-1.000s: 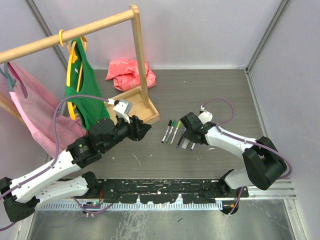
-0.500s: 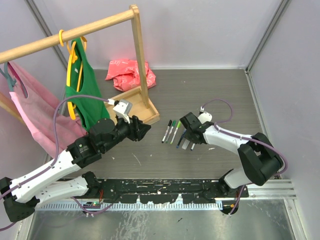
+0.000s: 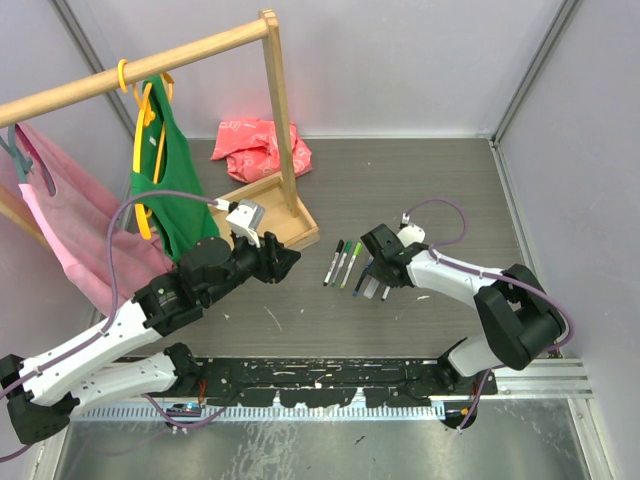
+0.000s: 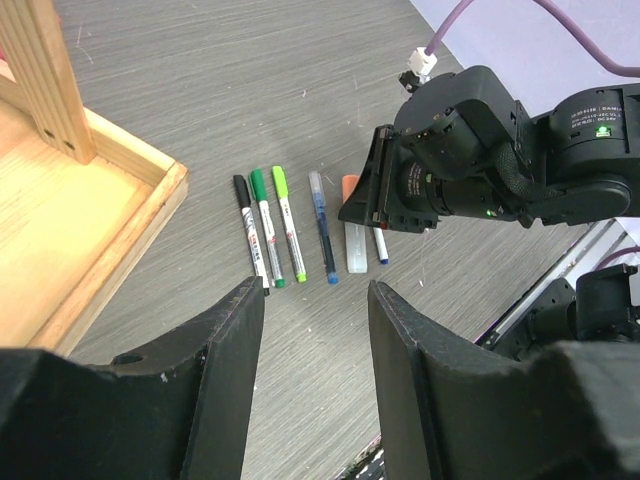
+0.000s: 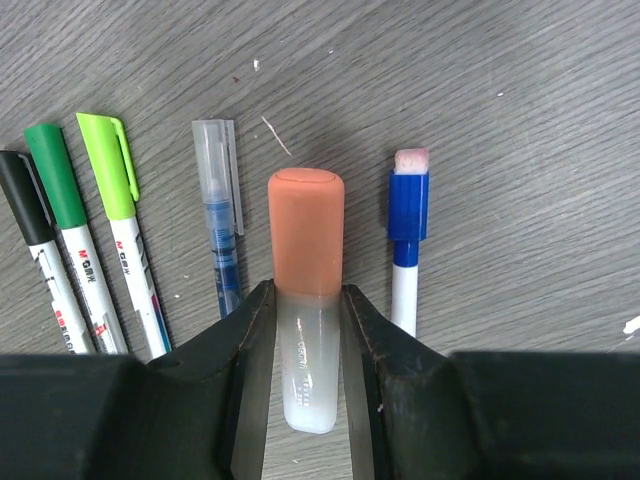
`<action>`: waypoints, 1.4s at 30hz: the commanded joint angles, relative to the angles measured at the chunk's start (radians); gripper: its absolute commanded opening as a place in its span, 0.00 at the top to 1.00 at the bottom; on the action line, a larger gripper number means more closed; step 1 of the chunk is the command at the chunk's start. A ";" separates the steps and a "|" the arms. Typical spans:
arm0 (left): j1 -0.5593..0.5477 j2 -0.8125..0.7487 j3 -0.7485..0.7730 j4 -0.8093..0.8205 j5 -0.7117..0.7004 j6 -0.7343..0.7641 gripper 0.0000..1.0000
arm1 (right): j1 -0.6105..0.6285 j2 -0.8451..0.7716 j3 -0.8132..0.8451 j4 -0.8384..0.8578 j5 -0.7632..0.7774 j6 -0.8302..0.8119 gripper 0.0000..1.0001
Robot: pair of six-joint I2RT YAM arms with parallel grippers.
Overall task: Insert the pens into the pen caps
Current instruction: Place the pen at the center of the board, then reset both arms
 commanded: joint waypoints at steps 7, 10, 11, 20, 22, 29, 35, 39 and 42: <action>0.002 -0.005 0.040 0.019 -0.015 -0.017 0.53 | -0.012 -0.039 -0.016 0.036 0.012 0.001 0.58; 0.002 -0.001 0.042 0.018 -0.011 -0.018 0.53 | -0.014 -0.045 -0.019 0.036 0.008 0.001 0.57; 0.002 -0.001 0.042 0.018 -0.011 -0.017 0.53 | -0.014 -0.047 -0.018 0.036 0.006 0.000 0.56; 0.001 -0.004 0.043 0.009 -0.028 -0.016 0.52 | -0.015 -0.155 0.048 -0.007 0.024 -0.092 0.42; 0.001 -0.002 0.045 -0.002 -0.049 -0.015 0.50 | -0.014 -0.207 0.065 -0.007 0.038 -0.136 0.39; 0.003 0.030 0.085 -0.075 -0.134 -0.008 0.42 | -0.014 -0.409 0.132 0.033 0.024 -0.370 0.23; 0.016 0.090 0.136 -0.172 -0.214 -0.005 0.39 | -0.015 -0.547 0.184 0.034 -0.022 -0.526 0.17; 0.020 0.091 0.137 -0.206 -0.259 -0.003 0.37 | -0.015 -0.635 0.195 0.061 -0.033 -0.593 0.02; 0.021 0.065 0.128 -0.226 -0.285 0.002 0.34 | -0.014 -0.678 0.229 0.043 -0.022 -0.639 0.01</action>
